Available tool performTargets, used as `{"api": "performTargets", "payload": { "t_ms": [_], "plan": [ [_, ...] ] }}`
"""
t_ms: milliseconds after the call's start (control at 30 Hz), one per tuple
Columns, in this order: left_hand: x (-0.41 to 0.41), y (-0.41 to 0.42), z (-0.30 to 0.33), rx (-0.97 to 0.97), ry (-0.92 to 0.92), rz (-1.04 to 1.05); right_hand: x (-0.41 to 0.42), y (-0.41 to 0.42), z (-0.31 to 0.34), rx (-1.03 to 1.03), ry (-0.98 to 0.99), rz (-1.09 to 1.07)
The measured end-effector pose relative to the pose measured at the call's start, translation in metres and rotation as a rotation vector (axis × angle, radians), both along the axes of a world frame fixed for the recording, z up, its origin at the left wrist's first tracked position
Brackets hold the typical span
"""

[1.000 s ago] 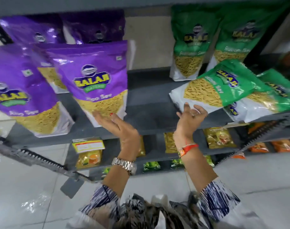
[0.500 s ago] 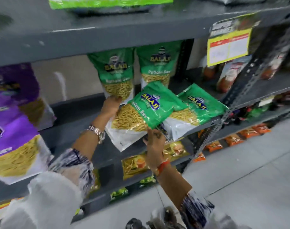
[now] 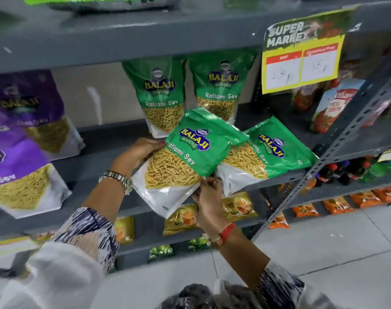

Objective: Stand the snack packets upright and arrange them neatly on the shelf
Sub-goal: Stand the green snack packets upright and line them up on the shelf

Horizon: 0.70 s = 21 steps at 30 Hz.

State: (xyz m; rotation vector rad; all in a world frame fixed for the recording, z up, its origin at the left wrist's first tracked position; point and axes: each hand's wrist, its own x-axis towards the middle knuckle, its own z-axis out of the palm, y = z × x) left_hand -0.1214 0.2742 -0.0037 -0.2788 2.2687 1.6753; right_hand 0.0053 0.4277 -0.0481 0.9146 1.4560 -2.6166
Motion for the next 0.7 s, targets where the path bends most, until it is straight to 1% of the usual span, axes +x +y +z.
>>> {"api": "performTargets", "payload": {
  "t_ms": [100, 167, 233, 333, 467, 567, 700],
  "plan": [
    [0.023, -0.009, -0.012, 0.054, 0.059, 0.146, 0.003, 0.002, -0.002, 0.103, -0.010, -0.009],
    [0.037, -0.014, -0.014, 0.138, 0.030, 0.235, 0.004, 0.004, 0.000, 0.109, -0.005, -0.020],
    [0.049, -0.019, -0.015, 0.224, 0.011, 0.318, 0.005, 0.005, 0.006, 0.147, 0.036, -0.014],
    [0.071, -0.028, -0.009, 0.253, 0.038, 0.423, 0.008, 0.006, 0.020, 0.243, 0.137, -0.023],
    [0.107, -0.036, 0.004, 0.370, 0.170, 0.451, 0.010, 0.012, 0.036, 0.293, 0.245, 0.025],
    [0.133, -0.041, 0.013, 0.401, 0.272, 0.419, 0.017, 0.012, 0.042, 0.330, 0.291, 0.067],
    [0.152, -0.048, 0.019, 0.406, 0.301, 0.337, 0.026, 0.011, 0.044, 0.324, 0.338, 0.100]
  ]
}}
